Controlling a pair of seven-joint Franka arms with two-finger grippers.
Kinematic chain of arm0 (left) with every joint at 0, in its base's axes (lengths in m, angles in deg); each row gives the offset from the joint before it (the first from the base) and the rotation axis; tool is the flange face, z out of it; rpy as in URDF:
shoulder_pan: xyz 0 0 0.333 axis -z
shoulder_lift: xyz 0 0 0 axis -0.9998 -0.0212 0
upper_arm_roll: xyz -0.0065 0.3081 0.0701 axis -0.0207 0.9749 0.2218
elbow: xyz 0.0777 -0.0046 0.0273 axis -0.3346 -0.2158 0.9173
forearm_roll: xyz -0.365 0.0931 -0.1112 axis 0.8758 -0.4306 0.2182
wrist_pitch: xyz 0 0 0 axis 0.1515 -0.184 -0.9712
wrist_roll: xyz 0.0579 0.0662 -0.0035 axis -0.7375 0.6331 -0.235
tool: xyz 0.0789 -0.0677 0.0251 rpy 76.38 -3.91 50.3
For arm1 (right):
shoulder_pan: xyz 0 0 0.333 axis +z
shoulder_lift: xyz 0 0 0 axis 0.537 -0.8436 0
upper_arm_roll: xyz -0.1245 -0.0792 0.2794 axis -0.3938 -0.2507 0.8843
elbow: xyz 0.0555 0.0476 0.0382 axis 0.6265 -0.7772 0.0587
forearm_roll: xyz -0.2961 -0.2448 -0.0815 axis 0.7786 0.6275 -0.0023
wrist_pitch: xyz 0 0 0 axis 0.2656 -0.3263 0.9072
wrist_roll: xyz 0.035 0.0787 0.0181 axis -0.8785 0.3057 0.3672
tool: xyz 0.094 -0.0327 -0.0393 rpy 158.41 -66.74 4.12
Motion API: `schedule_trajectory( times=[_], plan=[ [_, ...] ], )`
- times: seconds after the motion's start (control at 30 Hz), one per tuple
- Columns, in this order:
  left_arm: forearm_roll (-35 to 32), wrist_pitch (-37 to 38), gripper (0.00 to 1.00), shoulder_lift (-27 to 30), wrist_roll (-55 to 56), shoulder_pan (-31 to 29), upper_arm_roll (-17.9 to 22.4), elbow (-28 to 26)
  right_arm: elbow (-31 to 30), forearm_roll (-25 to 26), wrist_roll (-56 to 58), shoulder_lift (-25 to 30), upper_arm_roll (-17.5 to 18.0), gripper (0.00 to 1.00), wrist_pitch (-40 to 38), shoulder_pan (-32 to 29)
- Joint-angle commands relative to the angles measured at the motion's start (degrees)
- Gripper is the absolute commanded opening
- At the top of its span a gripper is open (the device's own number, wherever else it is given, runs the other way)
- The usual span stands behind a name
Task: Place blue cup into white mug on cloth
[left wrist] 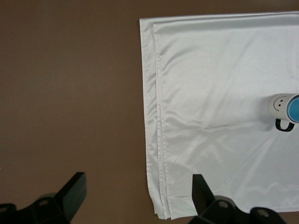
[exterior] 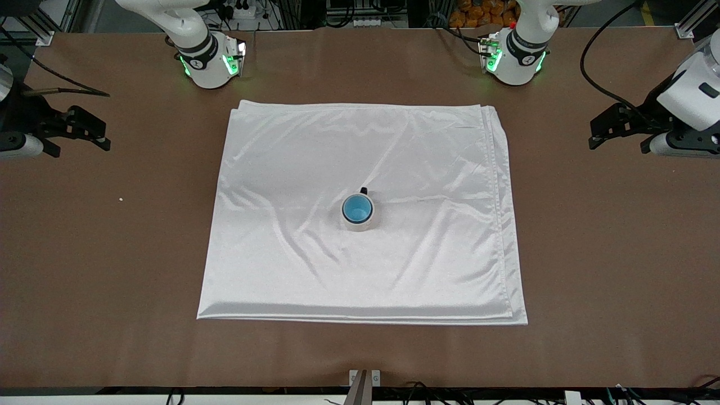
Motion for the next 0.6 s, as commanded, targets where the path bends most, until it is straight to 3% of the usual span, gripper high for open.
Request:
schedule_trajectory(
  times=[0.0, 0.57],
  plan=[
    [-1.16, 1.12, 1.0, 0.44, -0.16, -0.6, -2.28, -0.04, 0.17, -0.34, -0.96, 0.12, 0.12, 1.0, 0.23, 0.19],
    [-2.47, 1.03, 1.0, 0.09, 0.54, 1.86, -2.2, 0.23, 0.17, -0.34, -0.96, 0.03, 0.21, 1.0, 0.23, 0.1]
  ],
)
